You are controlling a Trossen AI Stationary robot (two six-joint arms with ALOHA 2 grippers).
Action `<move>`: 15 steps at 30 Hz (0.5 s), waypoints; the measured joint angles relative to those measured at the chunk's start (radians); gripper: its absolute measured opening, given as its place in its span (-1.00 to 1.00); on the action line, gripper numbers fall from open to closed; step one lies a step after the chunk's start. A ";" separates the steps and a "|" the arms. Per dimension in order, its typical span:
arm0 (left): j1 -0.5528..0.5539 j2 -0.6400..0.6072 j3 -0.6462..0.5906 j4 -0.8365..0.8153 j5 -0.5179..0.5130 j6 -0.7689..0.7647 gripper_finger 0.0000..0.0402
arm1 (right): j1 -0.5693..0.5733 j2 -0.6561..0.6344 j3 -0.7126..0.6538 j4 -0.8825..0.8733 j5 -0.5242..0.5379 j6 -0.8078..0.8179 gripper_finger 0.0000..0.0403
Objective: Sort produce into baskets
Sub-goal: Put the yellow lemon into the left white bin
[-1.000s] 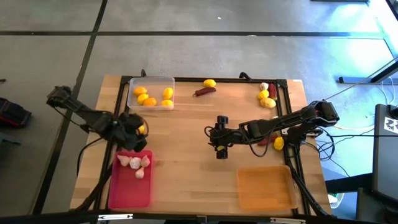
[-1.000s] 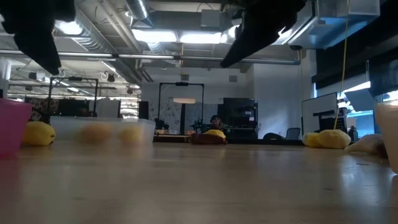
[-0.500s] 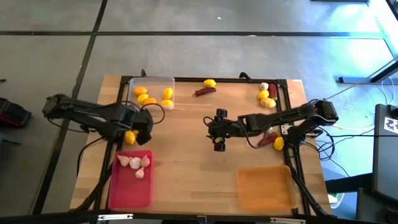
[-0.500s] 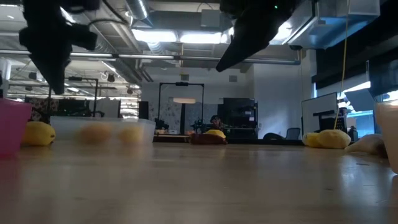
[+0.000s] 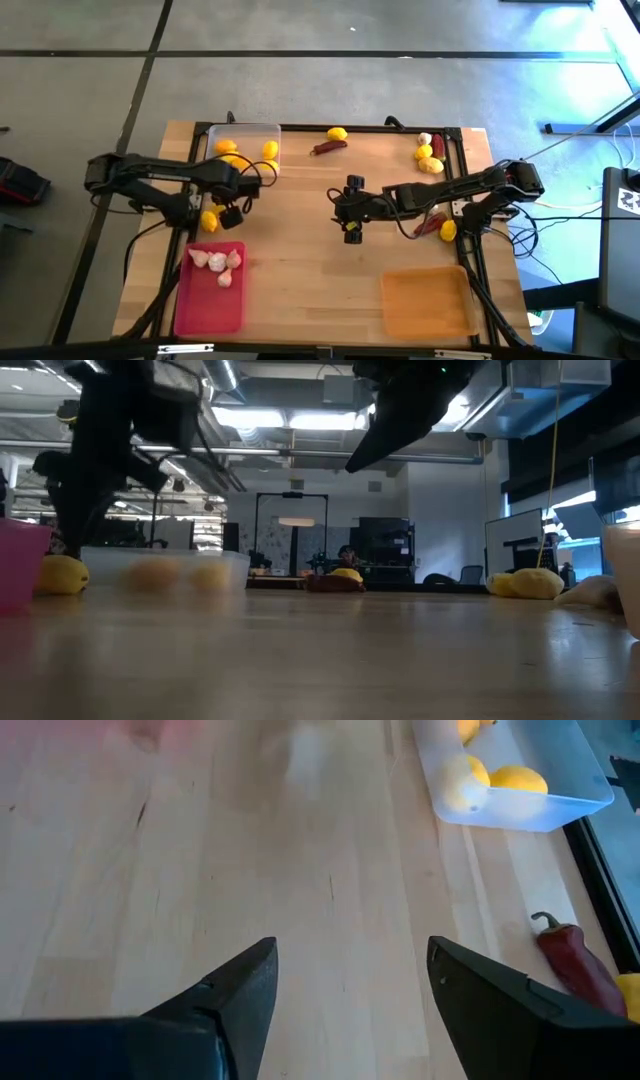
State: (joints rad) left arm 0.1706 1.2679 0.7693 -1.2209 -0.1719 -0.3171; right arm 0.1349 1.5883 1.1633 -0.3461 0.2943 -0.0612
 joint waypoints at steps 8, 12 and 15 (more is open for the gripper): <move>0.015 0.100 -0.072 0.025 0.007 0.033 0.50 | 0.000 0.000 0.000 -0.001 0.000 -0.019 0.24; 0.015 0.145 -0.082 0.045 0.006 0.030 0.50 | 0.001 0.000 0.000 -0.001 0.000 -0.018 0.24; 0.015 0.182 -0.082 0.052 0.006 0.025 0.49 | 0.002 0.000 0.000 -0.001 0.000 -0.017 0.24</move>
State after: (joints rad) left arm 0.1852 1.4499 0.6872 -1.1693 -0.1660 -0.2924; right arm 0.1368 1.5883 1.1633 -0.3469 0.2943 -0.0784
